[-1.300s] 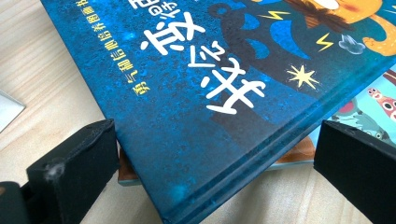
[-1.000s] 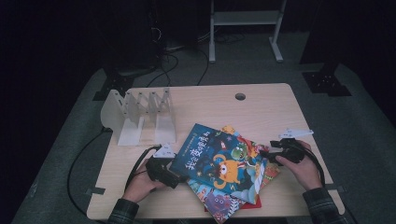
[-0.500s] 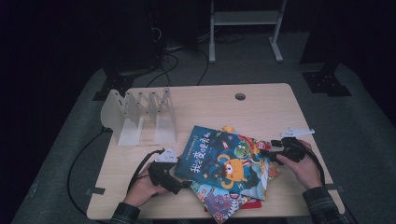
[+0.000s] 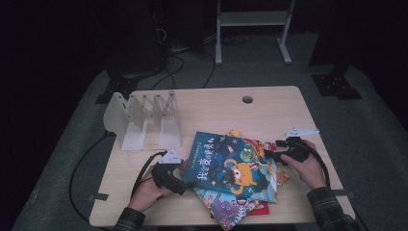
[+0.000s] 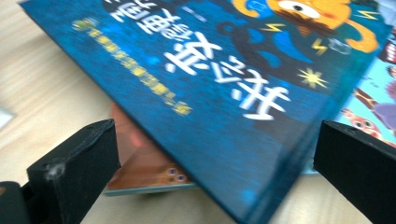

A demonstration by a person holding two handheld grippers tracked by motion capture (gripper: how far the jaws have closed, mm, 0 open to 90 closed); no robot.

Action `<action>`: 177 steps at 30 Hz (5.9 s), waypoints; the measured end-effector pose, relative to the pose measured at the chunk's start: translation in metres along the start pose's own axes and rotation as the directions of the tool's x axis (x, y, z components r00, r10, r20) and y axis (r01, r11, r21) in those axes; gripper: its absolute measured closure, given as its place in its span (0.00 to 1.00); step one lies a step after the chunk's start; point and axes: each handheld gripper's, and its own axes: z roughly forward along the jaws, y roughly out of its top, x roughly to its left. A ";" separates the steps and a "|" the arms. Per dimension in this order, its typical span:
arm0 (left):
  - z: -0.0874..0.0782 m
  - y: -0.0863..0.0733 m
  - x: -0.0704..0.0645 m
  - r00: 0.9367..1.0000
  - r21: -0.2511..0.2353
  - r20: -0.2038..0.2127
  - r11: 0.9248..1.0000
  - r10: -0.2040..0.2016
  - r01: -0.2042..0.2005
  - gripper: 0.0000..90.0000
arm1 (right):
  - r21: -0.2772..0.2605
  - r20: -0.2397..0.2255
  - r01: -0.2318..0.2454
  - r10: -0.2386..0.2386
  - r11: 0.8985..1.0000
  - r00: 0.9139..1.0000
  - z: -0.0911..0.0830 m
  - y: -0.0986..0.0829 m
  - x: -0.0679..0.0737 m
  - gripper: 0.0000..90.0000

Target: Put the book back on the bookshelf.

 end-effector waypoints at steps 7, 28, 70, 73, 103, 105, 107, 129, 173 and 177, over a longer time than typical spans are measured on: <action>-0.002 -0.002 0.009 0.999 -0.013 -0.030 0.999 -0.030 0.030 0.00 | 0.007 -0.024 0.059 -0.058 0.998 0.998 0.007 0.006 0.011 0.30; -0.001 -0.007 0.016 0.996 -0.004 -0.054 0.998 -0.066 0.066 0.00 | 0.019 -0.062 0.138 -0.136 0.990 0.989 -0.002 -0.002 0.038 0.32; -0.026 -0.037 0.035 0.980 0.007 0.024 0.981 -0.196 0.196 0.00 | -0.004 -0.183 0.225 -0.222 0.974 0.958 0.006 -0.008 0.087 0.31; -0.025 -0.037 0.035 0.978 0.007 0.033 0.978 -0.207 0.207 0.00 | -0.003 -0.183 0.225 -0.221 0.974 0.958 0.005 -0.009 0.088 0.31; -0.021 -0.039 0.042 0.962 0.041 0.109 0.968 -0.250 0.247 0.00 | 0.008 -0.222 0.273 -0.265 0.962 0.938 -0.001 -0.012 0.096 0.32; -0.024 -0.040 0.044 0.962 0.043 0.105 0.967 -0.253 0.249 0.00 | 0.006 -0.229 0.278 -0.269 0.961 0.935 0.001 -0.012 0.099 0.32; -0.026 -0.042 0.046 0.961 0.042 0.102 0.966 -0.257 0.254 0.00 | 0.002 -0.236 0.285 -0.276 0.959 0.932 0.002 -0.011 0.102 0.32; -0.026 -0.042 0.051 0.934 0.096 0.124 0.941 -0.335 0.325 0.00 | 0.011 -0.252 0.302 -0.289 0.953 0.923 0.009 -0.006 0.113 0.32; -0.055 -0.017 0.044 0.929 -0.072 0.190 0.939 -0.317 0.335 0.00 | 0.070 -0.306 0.358 -0.322 0.931 0.896 -0.006 -0.011 0.105 0.93; -0.061 -0.009 0.042 0.934 -0.086 0.196 0.943 -0.300 0.321 0.00 | 0.079 -0.306 0.352 -0.313 0.933 0.899 -0.006 -0.011 0.105 0.93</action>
